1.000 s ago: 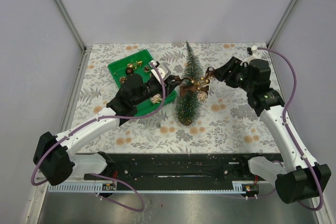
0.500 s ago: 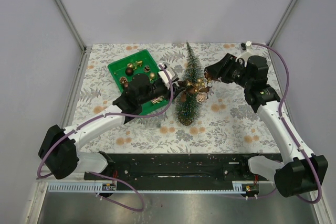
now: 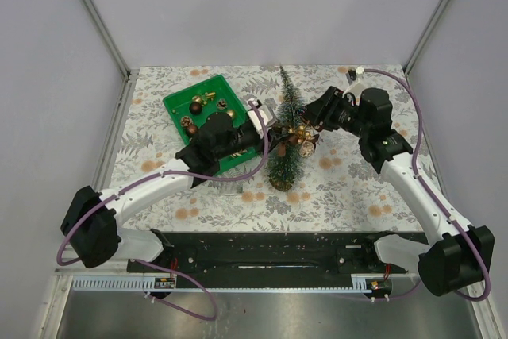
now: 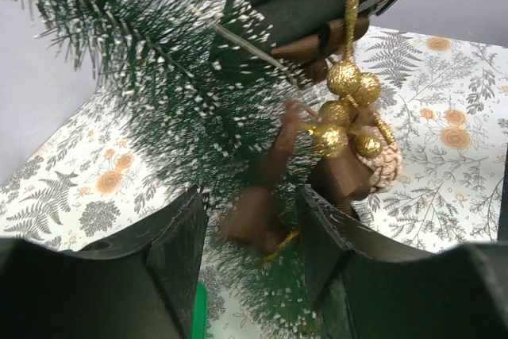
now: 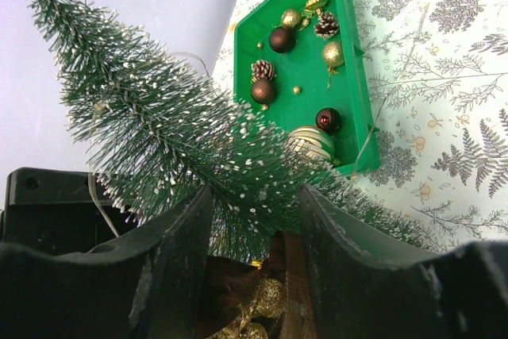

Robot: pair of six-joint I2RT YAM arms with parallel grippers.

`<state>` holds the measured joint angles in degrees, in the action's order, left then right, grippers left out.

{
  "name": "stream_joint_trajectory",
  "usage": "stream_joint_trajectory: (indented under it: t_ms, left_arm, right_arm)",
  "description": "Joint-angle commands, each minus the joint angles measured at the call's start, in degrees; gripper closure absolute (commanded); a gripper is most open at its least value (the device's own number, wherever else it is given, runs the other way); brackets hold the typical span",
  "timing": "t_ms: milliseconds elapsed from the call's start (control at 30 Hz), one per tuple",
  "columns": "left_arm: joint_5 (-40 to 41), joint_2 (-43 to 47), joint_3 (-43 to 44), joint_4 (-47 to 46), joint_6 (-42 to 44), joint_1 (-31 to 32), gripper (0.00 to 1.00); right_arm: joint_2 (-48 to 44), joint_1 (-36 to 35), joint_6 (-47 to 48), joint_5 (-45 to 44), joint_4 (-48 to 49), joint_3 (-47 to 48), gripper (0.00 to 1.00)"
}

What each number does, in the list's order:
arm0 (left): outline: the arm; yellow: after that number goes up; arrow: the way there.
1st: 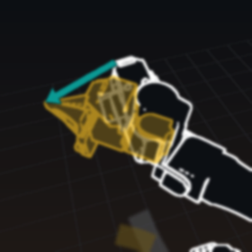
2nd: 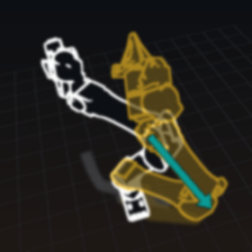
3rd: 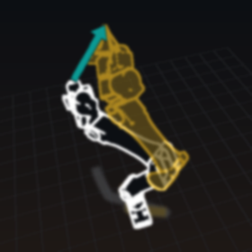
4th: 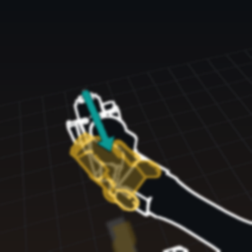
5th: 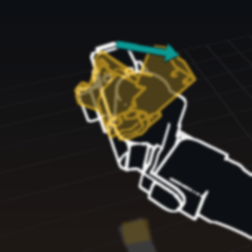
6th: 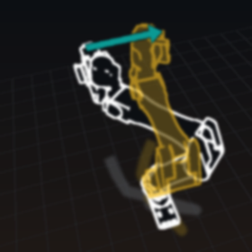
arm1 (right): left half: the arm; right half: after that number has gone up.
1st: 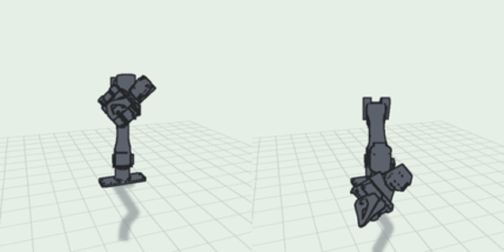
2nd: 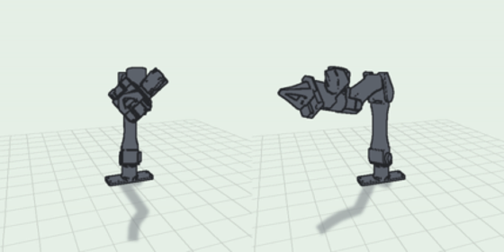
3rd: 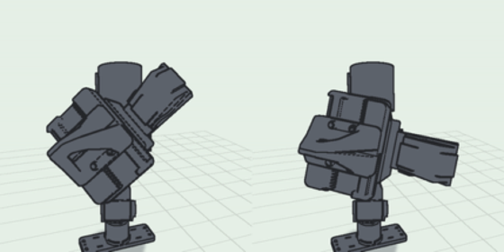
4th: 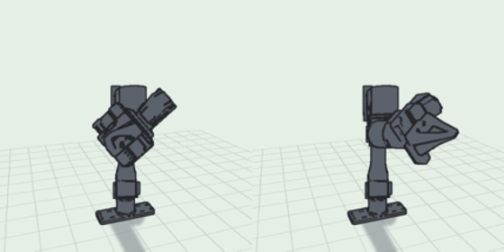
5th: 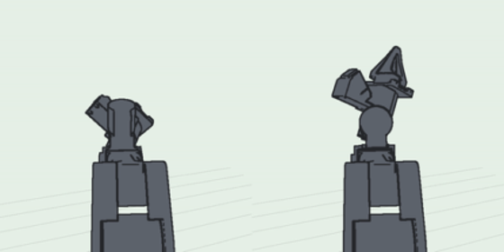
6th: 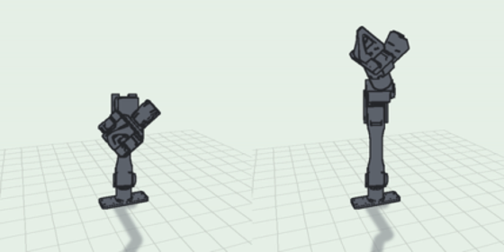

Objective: Decorate the small christmas tree

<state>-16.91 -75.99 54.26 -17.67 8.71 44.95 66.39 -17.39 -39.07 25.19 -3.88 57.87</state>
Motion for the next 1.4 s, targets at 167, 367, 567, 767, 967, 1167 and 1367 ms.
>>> stream_joint_trajectory:
  t_ms: [167, 367, 567, 767, 967, 1167, 1367]
  left_arm:
    - [0.38, 2.77, -0.64, -3.60, 1.57, 0.93, 0.46]
    - [2.23, 7.16, -0.91, 0.61, 0.34, -1.35, 0.32]
    - [1.44, 11.73, -1.87, 5.45, -1.06, -3.81, 0.17]
    - [0.30, 14.72, -3.11, 9.31, -2.56, -4.78, 0.01]
    - [2.41, 14.82, 2.07, 20.89, -5.46, -8.29, 0.01]
    - [-2.33, 12.80, 6.20, 30.32, -8.44, -18.04, 0.01]
    - [-0.33, 10.42, 6.30, 31.21, -7.05, -22.62, 0.01]
  right_arm:
    - [-2.14, -0.81, 2.15, -2.68, -1.12, 1.19, 0.38]
    - [-3.37, -0.72, 4.79, -5.67, -4.90, 4.01, 0.29]
    - [-4.69, -0.37, 7.34, -9.01, -8.59, 5.76, 0.16]
    - [-6.97, 1.48, 9.71, -11.12, -11.85, 6.82, 0.09]
    - [-9.08, 2.97, 11.29, -13.67, -15.63, 9.45, 0.04]
    - [-10.66, 3.15, 11.91, -15.96, -17.91, 11.48, 0.01]
    - [-13.12, 3.15, 11.74, -17.63, -18.80, 11.66, 0.00]
